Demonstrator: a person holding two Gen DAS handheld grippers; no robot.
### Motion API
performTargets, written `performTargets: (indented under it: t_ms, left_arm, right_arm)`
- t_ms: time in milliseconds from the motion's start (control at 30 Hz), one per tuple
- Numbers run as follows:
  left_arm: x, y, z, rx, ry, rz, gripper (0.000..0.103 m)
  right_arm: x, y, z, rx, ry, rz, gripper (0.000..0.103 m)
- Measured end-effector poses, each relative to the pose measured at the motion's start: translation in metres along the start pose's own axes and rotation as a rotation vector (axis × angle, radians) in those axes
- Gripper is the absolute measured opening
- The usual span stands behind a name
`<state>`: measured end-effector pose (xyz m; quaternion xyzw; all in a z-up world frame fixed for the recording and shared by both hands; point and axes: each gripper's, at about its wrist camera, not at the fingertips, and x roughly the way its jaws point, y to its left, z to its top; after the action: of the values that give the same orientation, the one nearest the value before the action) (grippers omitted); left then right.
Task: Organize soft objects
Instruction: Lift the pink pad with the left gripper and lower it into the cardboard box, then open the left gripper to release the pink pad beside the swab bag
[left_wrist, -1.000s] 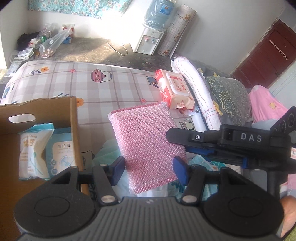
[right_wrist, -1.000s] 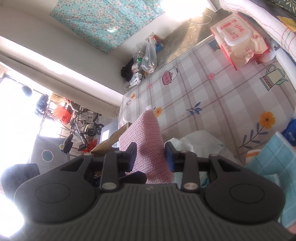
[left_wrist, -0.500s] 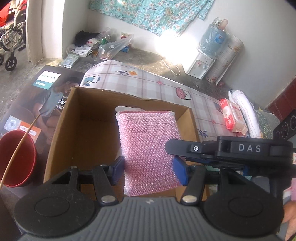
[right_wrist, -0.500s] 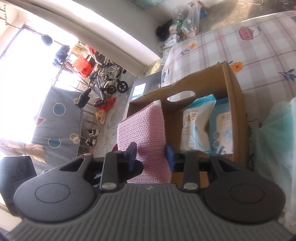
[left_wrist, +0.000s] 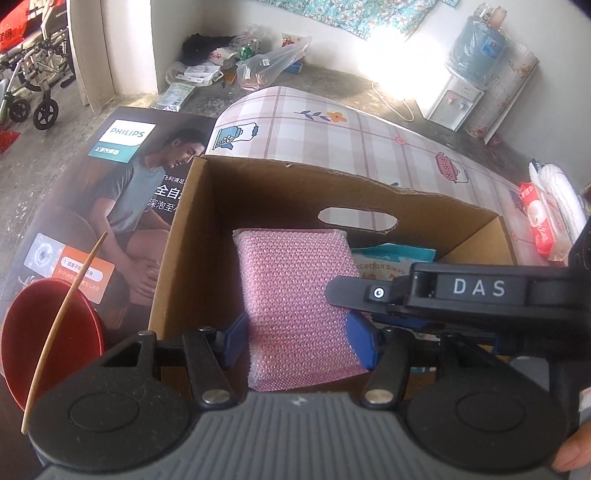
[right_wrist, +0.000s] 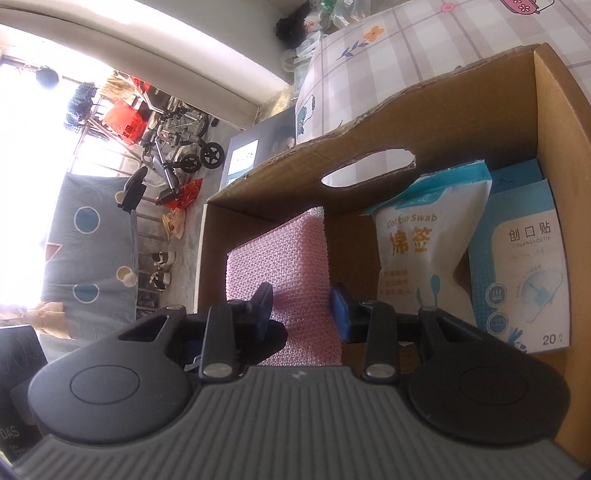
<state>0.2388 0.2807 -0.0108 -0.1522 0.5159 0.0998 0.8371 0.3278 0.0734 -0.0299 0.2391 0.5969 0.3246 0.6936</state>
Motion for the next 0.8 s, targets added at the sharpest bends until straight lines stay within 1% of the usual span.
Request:
performTargets:
  t_ms: [133,233,300,433,500,533,700,800]
  left_arm:
    - [0.016,-0.004,0.0,0.032,0.023,0.029,0.061]
    - [0.019,-0.01,-0.002,0.076,0.017,0.054,0.062]
    - [0.02,-0.012,-0.002,0.081,0.02,0.064,0.062]
    - [0.02,-0.011,-0.001,0.068,0.025,0.06,0.066]
    - [0.018,-0.011,-0.001,0.062,0.016,0.065,0.072]
    - [0.017,-0.011,-0.001,0.061,0.013,0.068,0.073]
    - [0.012,-0.009,-0.002,0.055,0.014,0.066,0.073]
    - [0.004,-0.008,-0.004,0.055,0.0,0.062,0.073]
  right_arm:
    - [0.018,-0.01,0.002,0.017,0.013,-0.032,0.035]
    - [0.024,-0.016,0.001,0.023,0.025,-0.031,0.035]
    - [0.026,-0.018,0.002,0.031,0.032,-0.031,0.035]
    - [0.027,-0.019,0.001,0.028,0.037,-0.032,0.037]
    - [0.028,-0.016,0.002,0.03,0.032,-0.031,0.039]
    - [0.028,-0.015,0.002,0.028,0.027,-0.031,0.041]
    - [0.026,-0.017,0.002,0.035,0.03,-0.024,0.042]
    - [0.023,-0.017,-0.001,0.029,0.027,-0.019,0.042]
